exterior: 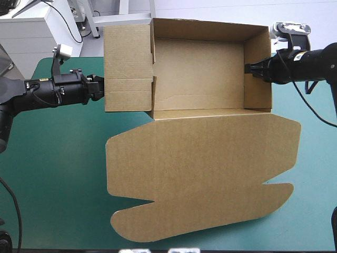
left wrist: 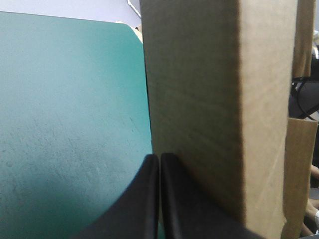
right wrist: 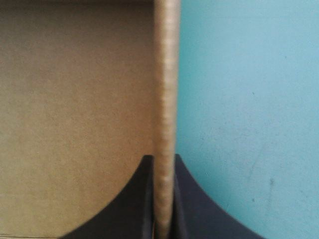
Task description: Fold the box
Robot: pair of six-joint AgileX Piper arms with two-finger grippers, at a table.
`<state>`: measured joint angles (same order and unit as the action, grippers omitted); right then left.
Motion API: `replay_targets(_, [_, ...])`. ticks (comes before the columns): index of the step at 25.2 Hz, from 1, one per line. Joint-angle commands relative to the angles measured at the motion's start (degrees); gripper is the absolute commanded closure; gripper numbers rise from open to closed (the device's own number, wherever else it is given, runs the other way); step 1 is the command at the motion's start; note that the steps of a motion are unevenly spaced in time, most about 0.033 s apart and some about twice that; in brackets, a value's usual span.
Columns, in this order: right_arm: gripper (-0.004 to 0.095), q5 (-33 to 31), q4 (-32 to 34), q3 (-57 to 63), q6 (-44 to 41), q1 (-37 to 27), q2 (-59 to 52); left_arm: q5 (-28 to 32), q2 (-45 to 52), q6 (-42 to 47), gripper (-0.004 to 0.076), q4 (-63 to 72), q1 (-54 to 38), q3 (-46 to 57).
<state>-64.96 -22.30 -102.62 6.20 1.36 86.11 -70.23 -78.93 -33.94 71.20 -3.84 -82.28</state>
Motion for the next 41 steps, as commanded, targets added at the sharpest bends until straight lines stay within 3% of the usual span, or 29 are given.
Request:
replay_targets(1, [0.0927, 5.1, -2.1, -0.8, -0.2, 2.1, -1.5, -3.6, 2.7, -0.4, 0.0731, 7.2, 0.1, -1.4])
replay_targets(9, [0.0927, 7.3, -1.6, -0.4, -1.3, 6.4, 2.3, -3.6, 6.1, -0.6, 0.0731, 6.9, 0.1, -1.4])
replay_targets(23, [0.0927, 8.9, -2.9, -0.4, -1.3, 6.9, 3.1, -2.4, 6.2, -2.2, 0.0731, -0.3, 0.1, -1.4])
replay_targets(41, [0.0928, 6.6, -1.1, -0.5, -2.1, 5.7, 2.9, 23.7, 6.3, -3.3, 0.0731, 0.4, -1.7, -1.6])
